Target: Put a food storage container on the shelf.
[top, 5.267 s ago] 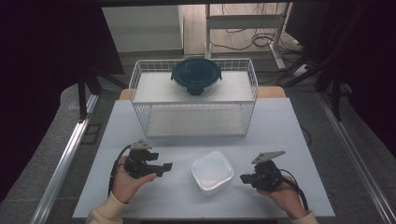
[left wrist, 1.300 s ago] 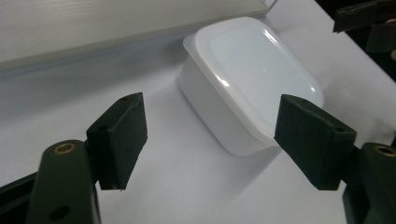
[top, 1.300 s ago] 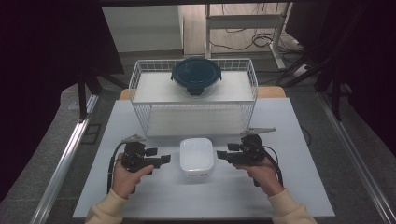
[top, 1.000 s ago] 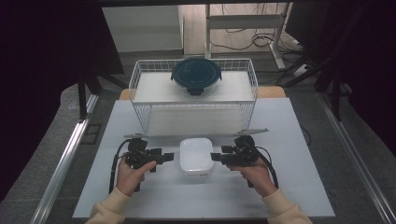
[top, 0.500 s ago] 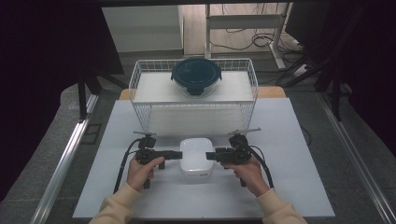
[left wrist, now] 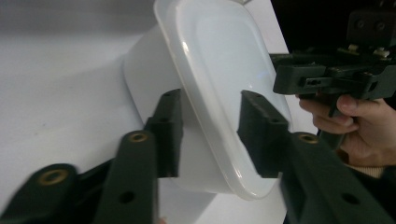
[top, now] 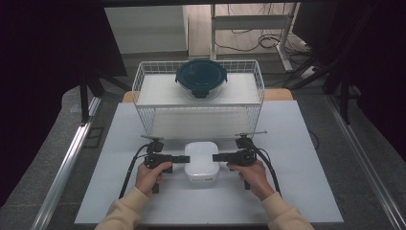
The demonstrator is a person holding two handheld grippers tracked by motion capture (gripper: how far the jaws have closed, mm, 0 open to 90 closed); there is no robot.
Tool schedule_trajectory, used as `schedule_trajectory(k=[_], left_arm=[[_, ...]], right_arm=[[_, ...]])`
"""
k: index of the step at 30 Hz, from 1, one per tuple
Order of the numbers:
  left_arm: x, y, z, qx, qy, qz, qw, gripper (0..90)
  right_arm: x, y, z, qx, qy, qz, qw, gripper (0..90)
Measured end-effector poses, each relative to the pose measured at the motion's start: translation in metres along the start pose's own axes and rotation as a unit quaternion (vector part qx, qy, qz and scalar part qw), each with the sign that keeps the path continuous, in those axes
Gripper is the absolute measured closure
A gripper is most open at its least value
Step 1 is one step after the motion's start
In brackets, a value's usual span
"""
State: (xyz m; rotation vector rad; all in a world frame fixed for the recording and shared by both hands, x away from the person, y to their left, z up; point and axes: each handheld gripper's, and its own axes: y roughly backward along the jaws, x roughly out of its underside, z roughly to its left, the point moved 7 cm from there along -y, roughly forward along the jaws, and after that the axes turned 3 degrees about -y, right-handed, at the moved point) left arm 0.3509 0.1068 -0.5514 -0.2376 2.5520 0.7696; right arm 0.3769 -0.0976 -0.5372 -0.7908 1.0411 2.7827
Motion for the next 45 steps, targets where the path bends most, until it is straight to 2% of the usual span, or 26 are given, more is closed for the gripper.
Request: schedule_trajectory(k=[3,4,9,13,17,21,25,29,36,45], left_arm=[[0.0,0.003,-0.002,-0.002,-0.002,-0.008,1.0,66.0],[0.001,0.004,-0.004,-0.003,-0.006,-0.01,0.9999,67.9],[0.004,0.01,-0.012,-0.01,-0.026,-0.013,0.9995,71.1],[0.005,0.016,-0.018,-0.009,-0.042,-0.02,0.9989,76.7],[0.007,0.018,-0.022,-0.011,-0.047,-0.022,0.9986,79.5],[0.007,0.02,-0.024,-0.01,-0.052,-0.022,0.9984,79.6],[0.006,0.026,-0.032,-0.004,-0.061,-0.031,0.9976,79.6],[0.003,0.036,-0.043,-0.006,-0.079,-0.044,0.9959,79.6],[-0.007,0.052,-0.062,-0.002,-0.109,-0.063,0.992,79.6],[-0.031,0.071,-0.091,-0.004,-0.145,-0.081,0.9861,79.5]], right_arm=[[0.001,0.003,-0.002,-0.019,-0.029,0.0,0.9994,67.1],[0.001,0.004,-0.001,-0.022,-0.03,0.001,0.9993,67.9],[0.004,0.01,0.004,-0.018,-0.016,-0.005,0.9997,71.5],[0.005,0.018,0.009,-0.027,-0.013,-0.015,0.9994,77.2],[0.006,0.023,0.013,-0.022,0.004,-0.021,0.9995,79.4],[0.006,0.024,0.014,-0.021,0.011,-0.02,0.9995,79.4],[0.005,0.03,0.021,-0.023,0.03,-0.026,0.999,79.4],[0.001,0.037,0.032,-0.022,0.049,-0.036,0.9979,79.3],[-0.008,0.054,0.055,-0.023,0.092,-0.065,0.9934,79.2],[-0.03,0.078,0.081,-0.02,0.122,-0.09,0.9882,79.2]])
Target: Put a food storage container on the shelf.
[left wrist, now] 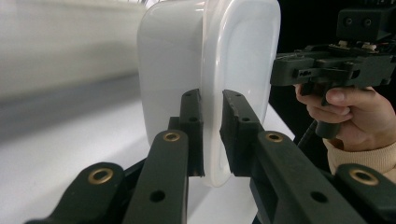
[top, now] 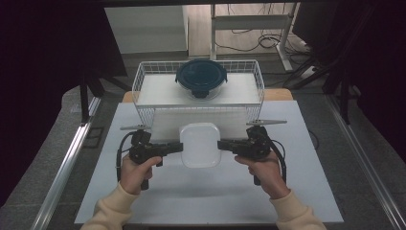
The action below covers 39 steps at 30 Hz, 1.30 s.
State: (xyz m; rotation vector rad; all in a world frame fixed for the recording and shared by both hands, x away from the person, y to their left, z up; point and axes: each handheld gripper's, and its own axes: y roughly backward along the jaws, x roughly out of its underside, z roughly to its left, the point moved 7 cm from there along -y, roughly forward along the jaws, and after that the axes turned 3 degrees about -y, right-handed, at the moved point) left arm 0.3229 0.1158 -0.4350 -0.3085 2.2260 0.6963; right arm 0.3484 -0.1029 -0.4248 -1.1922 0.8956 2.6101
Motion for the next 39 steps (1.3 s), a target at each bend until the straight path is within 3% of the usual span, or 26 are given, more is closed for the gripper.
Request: schedule_trajectory(k=[6,15,28,35,39], left_arm=[[-0.025,0.01,-0.015,-0.006,-0.026,-0.013,0.9996,79.4],[-0.055,0.02,-0.027,-0.002,-0.045,-0.024,0.9987,79.3],[-0.119,0.044,-0.044,-0.016,-0.079,-0.048,0.9956,78.6],[-0.158,0.054,-0.047,-0.02,-0.084,-0.053,0.9948,77.8],[-0.18,0.056,-0.042,-0.015,-0.073,-0.051,0.996,77.5]], right_arm=[[-0.025,0.013,0.015,0.004,0.026,-0.019,0.9995,79.2],[-0.054,0.027,0.029,0.006,0.046,-0.037,0.9982,79.3],[-0.116,0.045,0.059,0.005,0.082,-0.06,0.9948,79.4],[-0.155,0.052,0.075,-0.002,0.097,-0.07,0.9928,79.6],[-0.175,0.051,0.079,-0.001,0.102,-0.071,0.9923,79.6]])
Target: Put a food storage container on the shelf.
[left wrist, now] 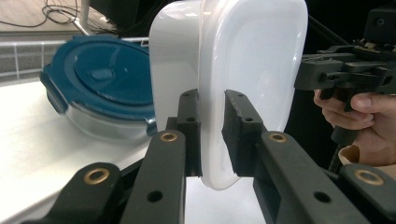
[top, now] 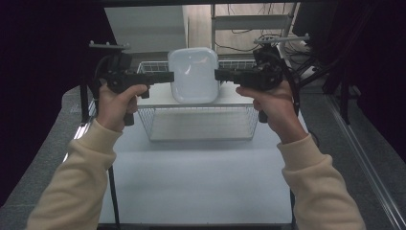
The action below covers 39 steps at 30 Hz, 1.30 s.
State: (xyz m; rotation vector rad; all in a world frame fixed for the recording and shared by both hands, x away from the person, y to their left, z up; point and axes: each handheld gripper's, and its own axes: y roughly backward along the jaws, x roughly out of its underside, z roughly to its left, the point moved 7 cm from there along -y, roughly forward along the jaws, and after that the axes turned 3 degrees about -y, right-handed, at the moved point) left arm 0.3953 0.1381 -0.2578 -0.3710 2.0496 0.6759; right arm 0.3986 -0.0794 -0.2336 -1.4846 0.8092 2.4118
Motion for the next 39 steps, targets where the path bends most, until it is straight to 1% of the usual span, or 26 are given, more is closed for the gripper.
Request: schedule_trajectory(k=[2,4,7,8,10,17,20,22,24,25,27,29,30,31,36,38,39], left_arm=[[-0.007,-0.001,0.005,0.003,0.012,0.002,0.9999,77.2],[-0.016,-0.004,0.01,0.002,0.022,0.005,0.9997,77.0],[-0.023,-0.007,0.016,-0.006,0.025,0.01,0.9996,76.9],[-0.024,-0.009,0.018,-0.007,0.027,0.013,0.9995,76.9],[-0.026,-0.013,0.023,-0.007,0.038,0.015,0.9991,77.0],[-0.029,-0.028,0.045,-0.003,0.063,0.028,0.9976,76.9],[-0.03,-0.034,0.052,0.001,0.076,0.03,0.9967,77.0],[-0.03,-0.037,0.056,0.002,0.08,0.036,0.9961,77.1],[-0.031,-0.039,0.06,0.012,0.093,0.032,0.9951,78.1],[-0.033,-0.04,0.063,0.019,0.102,0.029,0.9942,78.5],[-0.036,-0.043,0.066,0.031,0.112,0.031,0.9927,78.9],[-0.038,-0.048,0.07,0.024,0.122,0.031,0.9918,77.0],[-0.039,-0.05,0.072,0.02,0.122,0.033,0.9918,76.2],[-0.041,-0.052,0.074,0.018,0.126,0.032,0.9914,75.9],[-0.044,-0.061,0.087,0.028,0.159,0.03,0.9864,74.2],[-0.045,-0.064,0.09,0.028,0.165,0.029,0.9855,73.9],[-0.046,-0.066,0.093,0.028,0.172,0.028,0.9842,73.6]], right_arm=[[-0.007,-0.003,-0.002,-0.003,-0.003,0.002,1.0,79.4],[-0.016,-0.006,-0.005,-0.006,-0.006,0.005,1.0,79.4],[-0.024,-0.011,-0.012,-0.005,-0.011,0.009,0.9999,79.5],[-0.026,-0.014,-0.016,-0.005,-0.016,0.011,0.9998,79.5],[-0.028,-0.017,-0.021,-0.004,-0.023,0.014,0.9996,79.5],[-0.028,-0.032,-0.043,-0.004,-0.049,0.025,0.9985,79.4],[-0.029,-0.038,-0.053,-0.005,-0.064,0.03,0.9975,79.3],[-0.029,-0.041,-0.06,-0.003,-0.076,0.035,0.9965,79.3],[-0.028,-0.046,-0.069,0.0,-0.09,0.039,0.9952,78.3],[-0.029,-0.047,-0.071,-0.003,-0.098,0.04,0.9943,78.0],[-0.03,-0.051,-0.08,0.001,-0.113,0.042,0.9928,76.4],[-0.031,-0.053,-0.086,-0.002,-0.128,0.044,0.9908,75.3],[-0.033,-0.056,-0.091,-0.004,-0.138,0.044,0.9894,74.4],[-0.033,-0.058,-0.093,-0.004,-0.148,0.045,0.988,73.8],[-0.036,-0.067,-0.107,-0.005,-0.179,0.052,0.9825,69.6],[-0.036,-0.071,-0.113,-0.001,-0.191,0.055,0.9801,67.9],[-0.036,-0.072,-0.115,-0.002,-0.197,0.054,0.9789,67.4]])
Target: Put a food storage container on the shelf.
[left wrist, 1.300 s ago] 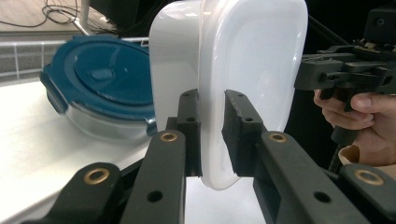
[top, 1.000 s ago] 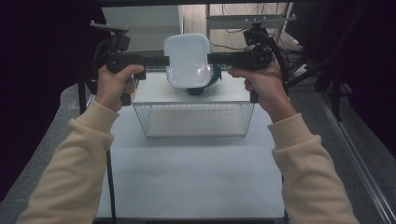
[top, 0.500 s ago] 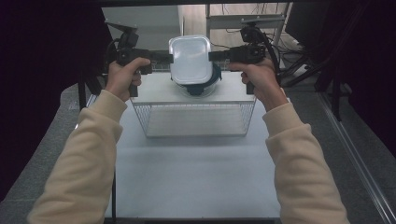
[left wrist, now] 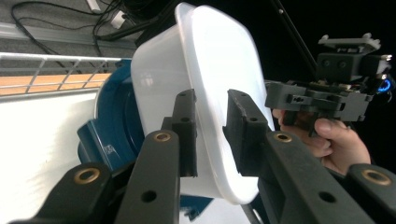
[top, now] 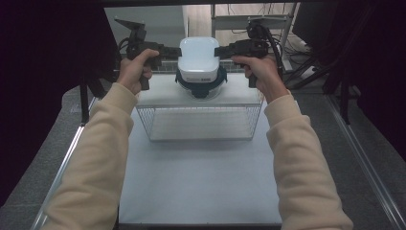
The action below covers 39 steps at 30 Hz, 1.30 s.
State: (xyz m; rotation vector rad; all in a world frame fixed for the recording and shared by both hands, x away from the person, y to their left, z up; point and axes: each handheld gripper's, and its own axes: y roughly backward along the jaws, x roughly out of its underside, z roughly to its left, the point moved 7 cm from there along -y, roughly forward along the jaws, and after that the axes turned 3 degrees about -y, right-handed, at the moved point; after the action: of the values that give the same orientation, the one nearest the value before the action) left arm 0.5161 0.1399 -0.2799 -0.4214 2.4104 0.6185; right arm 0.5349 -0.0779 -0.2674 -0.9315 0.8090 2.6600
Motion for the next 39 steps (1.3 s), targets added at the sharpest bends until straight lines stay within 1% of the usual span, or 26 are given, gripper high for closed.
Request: schedule_trajectory(k=[2,4,5,7,9,10,11,12,14,16,18,20,21,22,23,25,26,30,32,33,34,35,36,37,38,39], left_arm=[[-0.001,-0.003,0.005,0.001,0.011,0.0,0.9999,72.4],[-0.002,-0.006,0.008,0.004,0.019,-0.001,0.9998,70.7],[-0.002,-0.007,0.009,0.003,0.022,0.0,0.9998,69.5],[-0.002,-0.008,0.011,0.001,0.02,-0.001,0.9998,68.2],[-0.001,-0.01,0.011,0.002,0.021,-0.002,0.9998,65.1],[-0.001,-0.01,0.01,0.001,0.019,-0.001,0.9998,61.2],[0.0,-0.01,0.01,0.0,0.012,-0.003,0.9999,59.1],[0.0,-0.009,0.008,-0.011,0.0,-0.007,0.9999,56.9],[0.0,-0.003,0.005,-0.028,-0.021,-0.022,0.9992,49.4],[0.001,0.004,-0.001,-0.032,-0.042,-0.033,0.9981,44.1],[0.005,0.012,-0.006,-0.046,-0.063,-0.038,0.9962,40.2],[0.011,0.02,-0.01,-0.054,-0.089,-0.041,0.9937,37.9],[0.013,0.022,-0.012,-0.056,-0.095,-0.043,0.993,36.5],[0.018,0.026,-0.014,-0.059,-0.106,-0.045,0.9916,35.7],[0.022,0.028,-0.015,-0.058,-0.111,-0.045,0.9911,34.8],[0.032,0.033,-0.016,-0.057,-0.121,-0.046,0.9899,33.2],[0.037,0.036,-0.016,-0.061,-0.129,-0.046,0.9887,32.4],[0.059,0.045,-0.013,-0.079,-0.154,-0.04,0.9841,29.9],[0.075,0.049,-0.012,-0.087,-0.172,-0.039,0.9805,29.1],[0.083,0.051,-0.011,-0.088,-0.177,-0.037,0.9797,28.6],[0.089,0.051,-0.011,-0.087,-0.178,-0.036,0.9795,28.0],[0.099,0.052,-0.01,-0.086,-0.181,-0.036,0.9791,27.8],[0.107,0.051,-0.008,-0.088,-0.186,-0.034,0.9781,27.7],[0.114,0.051,-0.006,-0.092,-0.19,-0.031,0.977,27.5],[0.126,0.049,-0.003,-0.097,-0.196,-0.025,0.9755,27.3],[0.135,0.048,0.0,-0.096,-0.197,-0.021,0.9754,26.9]], right_arm=[[-0.002,-0.004,-0.005,-0.003,-0.019,0.0,0.9998,66.1],[-0.003,-0.007,-0.01,-0.007,-0.031,-0.002,0.9995,64.7],[-0.003,-0.008,-0.013,-0.01,-0.038,-0.003,0.9992,63.8],[-0.003,-0.01,-0.015,-0.014,-0.049,-0.005,0.9987,63.3],[-0.003,-0.01,-0.015,-0.016,-0.047,-0.009,0.9987,62.8],[-0.003,-0.01,-0.015,-0.015,-0.046,-0.009,0.9988,60.8],[-0.004,-0.009,-0.014,-0.016,-0.042,-0.013,0.9989,57.2],[-0.004,-0.008,-0.014,-0.018,-0.04,-0.017,0.9989,52.9],[-0.007,-0.001,-0.01,-0.023,-0.034,-0.035,0.9986,46.6],[-0.007,0.008,-0.006,-0.02,-0.012,-0.044,0.9988,43.4],[-0.004,0.018,-0.002,-0.013,0.013,-0.048,0.9987,41.6],[0.001,0.029,0.001,-0.008,0.04,-0.054,0.9977,40.1],[0.005,0.035,0.002,-0.001,0.057,-0.054,0.9969,38.9],[0.008,0.038,0.002,0.004,0.066,-0.054,0.9963,38.3],[0.013,0.043,0.002,0.009,0.08,-0.051,0.9954,37.6],[0.022,0.05,0.002,0.014,0.098,-0.049,0.9939,36.1],[0.026,0.052,0.002,0.016,0.105,-0.048,0.9932,35.4],[0.047,0.065,0.0,0.021,0.134,-0.048,0.9895,32.8],[0.057,0.069,-0.002,0.028,0.146,-0.047,0.9878,31.6],[0.065,0.071,-0.004,0.031,0.157,-0.047,0.9861,30.9],[0.071,0.073,-0.006,0.038,0.167,-0.043,0.9842,30.0],[0.076,0.074,-0.007,0.042,0.173,-0.042,0.9831,29.4],[0.083,0.076,-0.01,0.047,0.179,-0.044,0.9817,29.0],[0.089,0.078,-0.013,0.051,0.183,-0.042,0.9809,28.2],[0.094,0.079,-0.015,0.055,0.185,-0.04,0.9805,27.8],[0.103,0.08,-0.019,0.058,0.188,-0.039,0.9796,27.4]])
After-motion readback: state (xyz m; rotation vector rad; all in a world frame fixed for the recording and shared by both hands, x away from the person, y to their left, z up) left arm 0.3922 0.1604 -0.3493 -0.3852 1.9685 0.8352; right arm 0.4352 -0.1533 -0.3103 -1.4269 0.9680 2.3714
